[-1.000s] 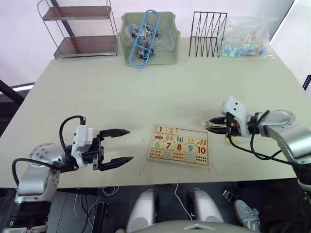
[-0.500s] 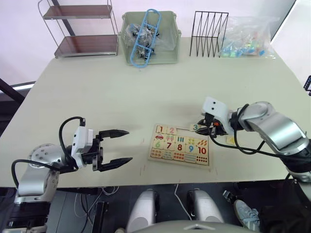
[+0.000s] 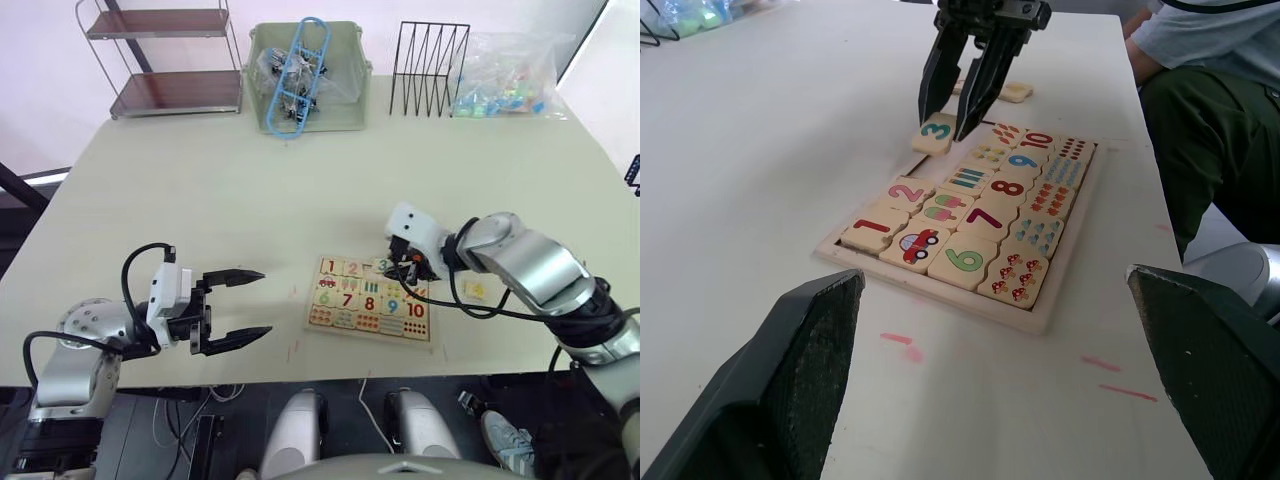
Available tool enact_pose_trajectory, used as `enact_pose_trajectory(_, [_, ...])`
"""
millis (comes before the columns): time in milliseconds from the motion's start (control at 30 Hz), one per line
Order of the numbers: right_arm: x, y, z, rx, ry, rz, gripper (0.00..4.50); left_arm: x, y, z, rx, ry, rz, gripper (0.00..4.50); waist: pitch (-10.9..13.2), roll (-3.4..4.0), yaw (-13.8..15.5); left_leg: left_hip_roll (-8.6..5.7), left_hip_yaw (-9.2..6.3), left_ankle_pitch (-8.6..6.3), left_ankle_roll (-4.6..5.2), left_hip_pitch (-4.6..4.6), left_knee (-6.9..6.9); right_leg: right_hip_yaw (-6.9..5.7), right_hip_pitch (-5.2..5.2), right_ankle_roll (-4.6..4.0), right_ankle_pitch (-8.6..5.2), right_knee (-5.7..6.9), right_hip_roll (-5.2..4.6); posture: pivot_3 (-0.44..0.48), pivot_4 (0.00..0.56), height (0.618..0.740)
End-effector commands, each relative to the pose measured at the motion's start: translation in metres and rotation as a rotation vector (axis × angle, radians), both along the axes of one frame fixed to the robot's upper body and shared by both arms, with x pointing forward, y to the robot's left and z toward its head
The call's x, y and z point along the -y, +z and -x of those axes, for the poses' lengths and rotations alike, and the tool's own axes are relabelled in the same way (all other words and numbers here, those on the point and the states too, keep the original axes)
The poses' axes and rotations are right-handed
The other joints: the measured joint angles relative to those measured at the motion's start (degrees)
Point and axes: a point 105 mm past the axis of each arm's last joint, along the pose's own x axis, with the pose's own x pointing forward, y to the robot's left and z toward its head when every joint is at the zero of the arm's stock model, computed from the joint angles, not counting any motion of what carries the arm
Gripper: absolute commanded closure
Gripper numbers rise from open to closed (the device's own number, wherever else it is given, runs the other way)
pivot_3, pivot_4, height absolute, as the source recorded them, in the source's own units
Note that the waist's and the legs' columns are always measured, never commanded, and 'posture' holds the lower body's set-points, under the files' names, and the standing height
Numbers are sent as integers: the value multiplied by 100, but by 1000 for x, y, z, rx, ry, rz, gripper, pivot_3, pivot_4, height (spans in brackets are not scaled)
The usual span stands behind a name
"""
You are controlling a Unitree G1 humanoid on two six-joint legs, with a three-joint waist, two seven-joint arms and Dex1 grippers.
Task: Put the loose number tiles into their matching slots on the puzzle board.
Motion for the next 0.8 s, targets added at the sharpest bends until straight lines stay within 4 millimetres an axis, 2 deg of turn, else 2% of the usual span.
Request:
enact_pose_trajectory(33, [-3,7,-4,48,2,0,3641,-1,6,2,27,-5,-5,0,0,0,-1,0,0,0,0,-2,0,0,-1,0,0,0,0,0,150,740])
enact_pose_trajectory(267, [-6,5,-4,44,3,-5,3641,-1,5,2,27,-2,-2,0,0,0,1,-3,-17,1,0,-39,5,-14,-32,1,1,1,1,0,150,740])
enact_pose_trajectory(800, [-14,3,-1,41,42,-10,3641,-2,4,3,27,2,0,0,0,0,-1,-9,-24,1,0,-42,5,-20,-32,1,2,2,1,0,150,740])
